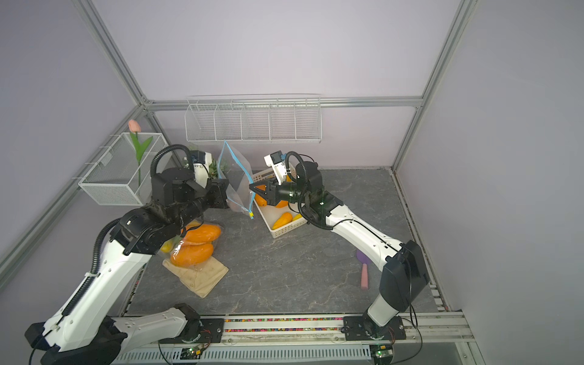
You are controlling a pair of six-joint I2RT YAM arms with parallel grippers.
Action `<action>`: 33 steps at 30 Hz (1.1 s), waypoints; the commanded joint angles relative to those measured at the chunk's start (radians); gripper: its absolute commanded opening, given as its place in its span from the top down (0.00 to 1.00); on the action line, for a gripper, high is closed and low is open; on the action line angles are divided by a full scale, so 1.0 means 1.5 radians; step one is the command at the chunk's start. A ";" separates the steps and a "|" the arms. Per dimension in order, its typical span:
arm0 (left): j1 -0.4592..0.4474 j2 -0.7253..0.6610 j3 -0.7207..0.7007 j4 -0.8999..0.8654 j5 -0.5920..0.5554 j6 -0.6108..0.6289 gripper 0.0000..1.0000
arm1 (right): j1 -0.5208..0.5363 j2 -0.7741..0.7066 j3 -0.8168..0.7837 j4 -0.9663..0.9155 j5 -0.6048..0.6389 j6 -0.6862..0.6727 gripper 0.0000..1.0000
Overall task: Place the mango in a zip-top bag and seal the zipper
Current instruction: Adjust the zipper on the food storage bag.
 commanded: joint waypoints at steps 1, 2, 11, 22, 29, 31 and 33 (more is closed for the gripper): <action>0.004 0.044 -0.022 -0.032 -0.008 0.003 1.00 | -0.027 0.015 -0.021 -0.096 0.025 -0.019 0.93; 0.005 0.056 -0.019 -0.035 -0.003 -0.002 1.00 | -0.037 0.011 -0.028 -0.109 0.032 -0.023 0.93; 0.005 0.061 0.025 -0.080 0.012 -0.001 1.00 | -0.039 -0.018 -0.046 -0.124 -0.093 -0.031 0.93; 0.005 0.076 0.103 -0.229 -0.105 -0.001 1.00 | 0.021 -0.005 -0.104 -0.082 -0.091 0.059 0.93; 0.007 0.144 0.031 -0.116 -0.029 -0.004 1.00 | -0.045 0.033 -0.060 -0.218 0.022 -0.037 0.92; 0.007 0.166 0.030 -0.100 -0.009 -0.009 1.00 | -0.060 0.048 -0.053 -0.218 0.006 -0.040 0.80; 0.007 0.185 0.031 -0.094 -0.017 -0.017 1.00 | -0.074 0.052 -0.049 -0.205 -0.021 -0.046 0.63</action>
